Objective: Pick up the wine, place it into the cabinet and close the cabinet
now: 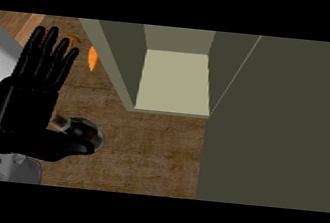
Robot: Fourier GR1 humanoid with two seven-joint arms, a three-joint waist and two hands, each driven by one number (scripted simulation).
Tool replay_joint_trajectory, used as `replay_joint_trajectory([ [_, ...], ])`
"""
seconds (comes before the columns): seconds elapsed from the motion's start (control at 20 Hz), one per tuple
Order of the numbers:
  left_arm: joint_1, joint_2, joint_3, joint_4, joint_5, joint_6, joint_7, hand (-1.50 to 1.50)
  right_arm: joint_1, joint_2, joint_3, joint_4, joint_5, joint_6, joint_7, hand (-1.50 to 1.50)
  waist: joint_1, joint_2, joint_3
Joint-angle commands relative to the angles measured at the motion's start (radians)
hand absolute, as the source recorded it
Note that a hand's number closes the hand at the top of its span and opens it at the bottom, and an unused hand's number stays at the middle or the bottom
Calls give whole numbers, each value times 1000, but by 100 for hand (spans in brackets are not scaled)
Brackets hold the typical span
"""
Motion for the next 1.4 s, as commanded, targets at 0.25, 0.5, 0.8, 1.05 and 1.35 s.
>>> replay_joint_trajectory([
  [0.25, 58, -21, -67, -47, -49, 26, -22, -150, -80, -1, -23, -59, -33, -11, 136, -150, 3, 0, 0],
  [0.5, 77, 2, -33, -53, -16, 9, -15, -150, -126, -8, -109, -3, -90, -8, 142, -150, 3, 0, 0],
  [0.8, 118, -15, -68, -66, -69, 39, -17, -150, -10, 43, -53, -32, -18, 65, 63, -150, 1, 0, 0],
  [1.05, 159, 35, 8, -84, -32, 15, 12, -150, -98, -6, -121, -69, -93, 19, 192, -150, 3, 0, 0],
  [1.35, 174, 75, 79, -51, 3, -34, -22, -150, -117, 46, -62, -17, 5, 12, 150, -150, 3, 0, 0],
])
